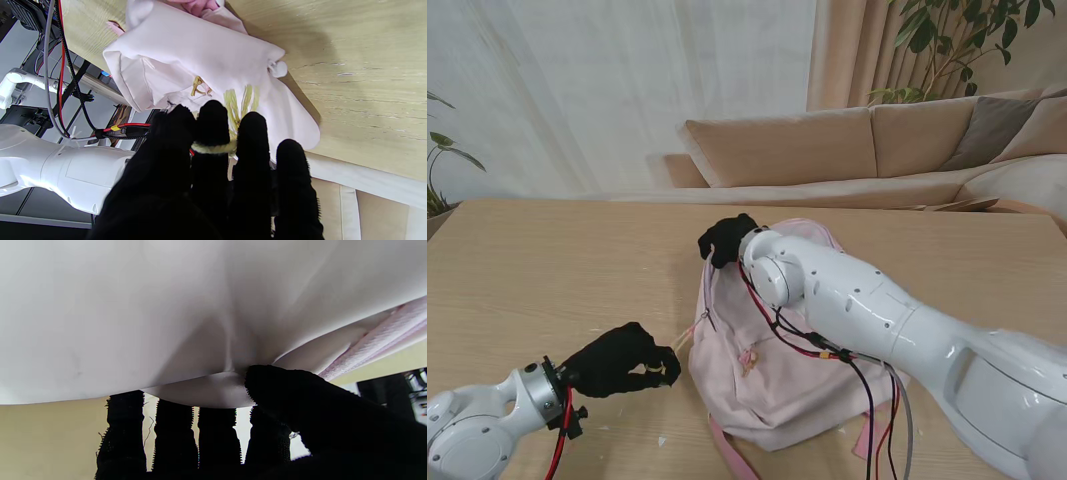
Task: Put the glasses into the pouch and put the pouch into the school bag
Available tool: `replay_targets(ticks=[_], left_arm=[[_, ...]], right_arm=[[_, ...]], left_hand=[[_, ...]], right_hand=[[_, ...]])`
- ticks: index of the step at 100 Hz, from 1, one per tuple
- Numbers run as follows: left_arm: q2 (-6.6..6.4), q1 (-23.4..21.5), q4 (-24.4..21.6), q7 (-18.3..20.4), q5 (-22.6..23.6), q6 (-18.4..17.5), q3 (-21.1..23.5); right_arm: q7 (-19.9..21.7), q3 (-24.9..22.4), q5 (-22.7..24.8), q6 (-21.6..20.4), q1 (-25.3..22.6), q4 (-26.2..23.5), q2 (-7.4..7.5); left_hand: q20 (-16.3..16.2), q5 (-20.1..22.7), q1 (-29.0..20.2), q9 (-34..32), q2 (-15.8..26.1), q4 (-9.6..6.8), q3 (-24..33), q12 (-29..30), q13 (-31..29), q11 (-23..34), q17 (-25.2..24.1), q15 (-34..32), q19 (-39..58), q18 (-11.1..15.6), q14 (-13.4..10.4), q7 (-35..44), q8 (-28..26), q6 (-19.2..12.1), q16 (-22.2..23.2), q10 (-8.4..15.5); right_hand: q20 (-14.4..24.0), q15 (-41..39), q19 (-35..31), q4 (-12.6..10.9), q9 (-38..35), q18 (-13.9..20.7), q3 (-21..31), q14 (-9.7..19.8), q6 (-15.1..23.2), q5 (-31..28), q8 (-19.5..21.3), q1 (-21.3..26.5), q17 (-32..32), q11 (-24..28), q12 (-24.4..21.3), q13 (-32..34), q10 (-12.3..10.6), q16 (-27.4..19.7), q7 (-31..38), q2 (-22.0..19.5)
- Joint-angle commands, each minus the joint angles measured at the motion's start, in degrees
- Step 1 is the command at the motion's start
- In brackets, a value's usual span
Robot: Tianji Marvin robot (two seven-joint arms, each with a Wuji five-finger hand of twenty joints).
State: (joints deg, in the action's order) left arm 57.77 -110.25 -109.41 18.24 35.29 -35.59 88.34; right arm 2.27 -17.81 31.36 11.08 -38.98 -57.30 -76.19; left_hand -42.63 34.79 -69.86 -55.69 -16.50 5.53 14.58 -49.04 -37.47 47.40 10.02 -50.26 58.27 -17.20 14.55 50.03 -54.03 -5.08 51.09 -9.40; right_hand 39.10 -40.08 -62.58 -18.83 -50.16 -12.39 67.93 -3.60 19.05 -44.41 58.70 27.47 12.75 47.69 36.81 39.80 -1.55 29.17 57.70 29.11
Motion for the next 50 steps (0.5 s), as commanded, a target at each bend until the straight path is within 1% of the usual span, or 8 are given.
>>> replay_targets(ticks=[1, 9, 26, 50], left_arm=[[0.20, -0.6, -0.4, 1.0, 0.1, -0.1, -0.1], [0.16, -0.7, -0.4, 1.1, 0.3, -0.2, -0.3], [-0.07, -0.2, -0.1, 2.1, 0.9, 0.7, -1.6], [-0.52, 0.9, 0.8, 4.0, 0.5, 2.1, -3.8]], right_arm=[[0.4, -0.8, -0.5, 1.6, -0.2, 0.8, -0.44], [-0.8, -2.1, -1.8, 3.8, -0.4, 1.4, -0.99], [-1.4, -4.2, -4.5, 7.7, -0.3, 2.0, -1.68], [-1.6, -4.8, -5.8, 10.3, 0.4, 3.3, -2.39]], left_hand=[[-1.2, 4.4, -1.2, -1.5, 5.8, -1.06, 1.7, -1.1, -0.6, 2.4, -0.3, -1.6, 1.8, -0.8, -0.5, 7.4, -5.0, -2.5, 1.7, 1.1], [-1.4, 4.5, -1.2, -1.6, 5.8, -1.07, 1.6, -1.2, -0.7, 2.6, -0.2, -1.8, 2.0, -0.9, -0.5, 7.5, -5.1, -2.5, 1.8, 1.2], [-1.4, 4.4, -1.2, -1.5, 5.9, -1.09, 1.6, -1.3, -0.7, 2.6, -0.1, -1.9, 2.1, -0.9, -0.6, 7.6, -5.3, -2.6, 2.0, 1.3], [-1.5, 4.5, -1.2, -1.5, 5.9, -1.12, 1.7, -1.5, -0.6, 2.8, -0.1, -2.0, 2.2, -0.8, -0.4, 7.7, -5.6, -2.6, 2.2, 1.3]], right_hand=[[0.4, -3.7, -4.6, -0.1, -2.9, -0.1, 0.4, 0.2, -3.0, -2.7, 2.6, 0.2, 1.2, 6.1, 3.5, 2.2, 1.0, 2.2, 6.5, -2.1], [0.6, -5.3, -5.6, -0.3, -3.8, -0.5, 1.0, -0.2, -3.8, -3.7, 2.5, 0.4, 1.5, 7.4, 4.2, 2.6, 1.6, 2.7, 6.9, -1.0], [0.9, -6.1, -6.4, 0.7, -4.0, -0.7, 1.1, -0.6, -4.5, -4.0, 2.3, 1.3, 1.3, 7.7, 4.3, 2.3, 2.3, 2.9, 7.1, -0.5], [1.3, -6.6, -7.1, 1.5, -4.1, -0.9, 1.1, -0.7, -4.9, -4.1, 2.3, 1.8, 1.3, 7.9, 4.3, 2.2, 2.5, 3.0, 7.3, -0.3]])
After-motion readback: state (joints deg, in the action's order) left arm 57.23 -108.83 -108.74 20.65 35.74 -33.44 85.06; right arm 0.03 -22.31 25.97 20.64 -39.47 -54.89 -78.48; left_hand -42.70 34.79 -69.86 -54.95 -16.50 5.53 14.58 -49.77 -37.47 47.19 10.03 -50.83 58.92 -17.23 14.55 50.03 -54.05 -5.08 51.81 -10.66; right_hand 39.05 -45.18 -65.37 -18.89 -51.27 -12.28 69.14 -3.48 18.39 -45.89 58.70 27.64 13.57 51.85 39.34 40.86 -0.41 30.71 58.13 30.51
